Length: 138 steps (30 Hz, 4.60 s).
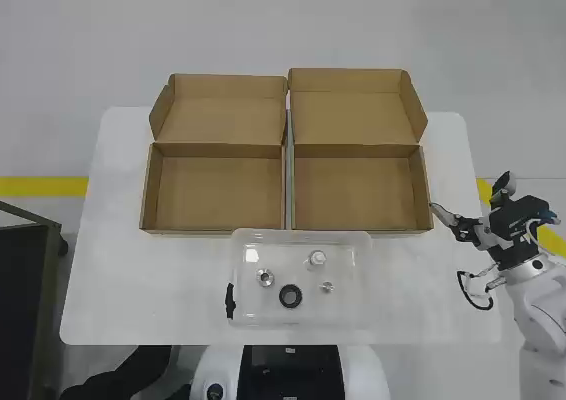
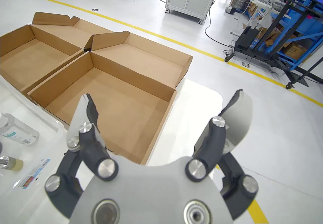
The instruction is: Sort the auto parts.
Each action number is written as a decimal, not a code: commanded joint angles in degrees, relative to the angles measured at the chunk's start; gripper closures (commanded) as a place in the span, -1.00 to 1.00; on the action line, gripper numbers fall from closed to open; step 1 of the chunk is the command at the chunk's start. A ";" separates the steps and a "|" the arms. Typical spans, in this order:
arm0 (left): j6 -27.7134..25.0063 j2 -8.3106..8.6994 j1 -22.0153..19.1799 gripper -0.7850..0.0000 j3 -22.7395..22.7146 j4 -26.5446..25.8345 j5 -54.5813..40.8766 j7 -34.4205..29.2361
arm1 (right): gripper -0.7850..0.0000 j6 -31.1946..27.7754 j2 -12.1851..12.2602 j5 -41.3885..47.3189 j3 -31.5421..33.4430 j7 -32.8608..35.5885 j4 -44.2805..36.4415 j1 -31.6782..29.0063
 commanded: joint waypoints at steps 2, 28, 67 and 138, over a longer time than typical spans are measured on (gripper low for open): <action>0.00 0.00 0.00 -1.00 0.00 0.00 0.00 0.00 | -1.00 0.00 0.00 0.00 0.00 0.00 0.00 0.00; 0.00 0.00 0.00 -1.00 0.00 0.00 0.00 0.00 | -1.00 0.00 0.00 0.00 0.00 0.00 0.00 0.00; 0.00 0.00 0.00 -1.00 0.00 0.00 0.00 0.00 | -1.00 -14.90 2.20 -1.02 -21.23 8.77 -0.04 8.56; 0.00 0.00 0.00 -1.00 0.00 0.00 0.00 0.00 | 0.00 -19.89 6.68 -13.16 -38.52 13.05 9.86 15.25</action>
